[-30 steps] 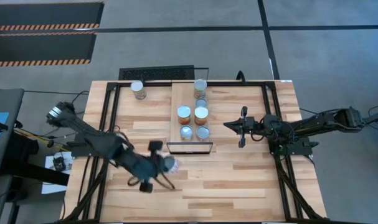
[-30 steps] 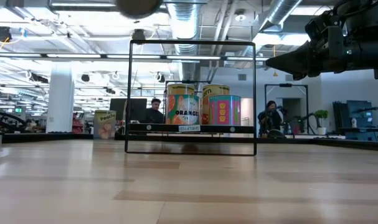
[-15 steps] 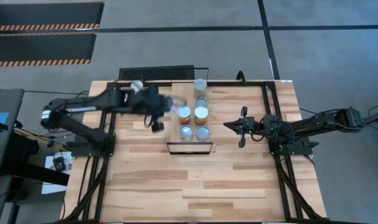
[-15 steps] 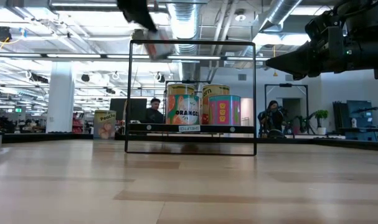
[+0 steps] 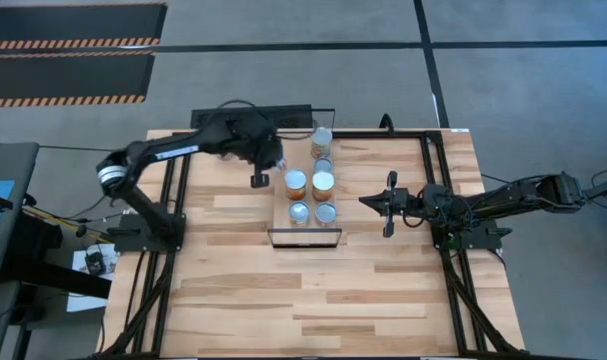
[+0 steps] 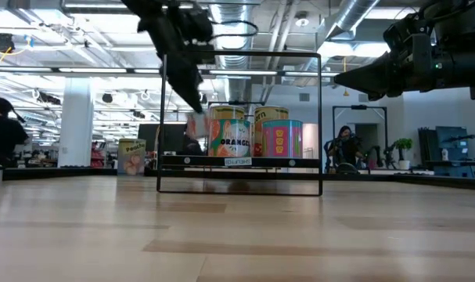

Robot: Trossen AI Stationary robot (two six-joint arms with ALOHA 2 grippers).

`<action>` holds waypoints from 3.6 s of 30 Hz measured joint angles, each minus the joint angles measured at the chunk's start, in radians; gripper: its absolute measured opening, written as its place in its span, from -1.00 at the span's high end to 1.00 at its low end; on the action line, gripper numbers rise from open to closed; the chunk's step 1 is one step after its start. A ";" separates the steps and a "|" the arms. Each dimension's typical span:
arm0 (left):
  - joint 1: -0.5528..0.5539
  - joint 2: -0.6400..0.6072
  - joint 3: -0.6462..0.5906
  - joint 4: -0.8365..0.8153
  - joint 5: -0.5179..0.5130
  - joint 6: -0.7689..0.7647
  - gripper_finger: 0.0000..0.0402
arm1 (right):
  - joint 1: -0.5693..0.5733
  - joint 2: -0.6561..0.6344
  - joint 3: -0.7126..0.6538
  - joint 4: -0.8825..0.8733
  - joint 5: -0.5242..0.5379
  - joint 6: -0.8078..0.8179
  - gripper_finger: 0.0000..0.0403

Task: Pick and place cans onto a shelf
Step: Put the canned carrots on the shelf, then put the canned peaches on the shelf

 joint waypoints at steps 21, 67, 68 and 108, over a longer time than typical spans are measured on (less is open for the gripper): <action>-0.009 0.135 -0.027 0.209 0.111 0.076 0.95 | 0.000 0.000 0.000 0.001 0.000 -0.002 0.94; -0.005 -0.011 -0.095 0.141 0.021 0.037 0.98 | 0.000 0.000 0.000 0.002 0.000 -0.002 0.94; 0.000 -0.025 -0.135 0.153 0.021 0.028 0.98 | 0.000 0.000 0.000 0.002 0.000 -0.002 0.94; 0.009 -0.197 -0.663 1.133 0.137 -0.322 1.00 | -0.031 0.000 -0.060 0.156 -0.108 -0.035 0.98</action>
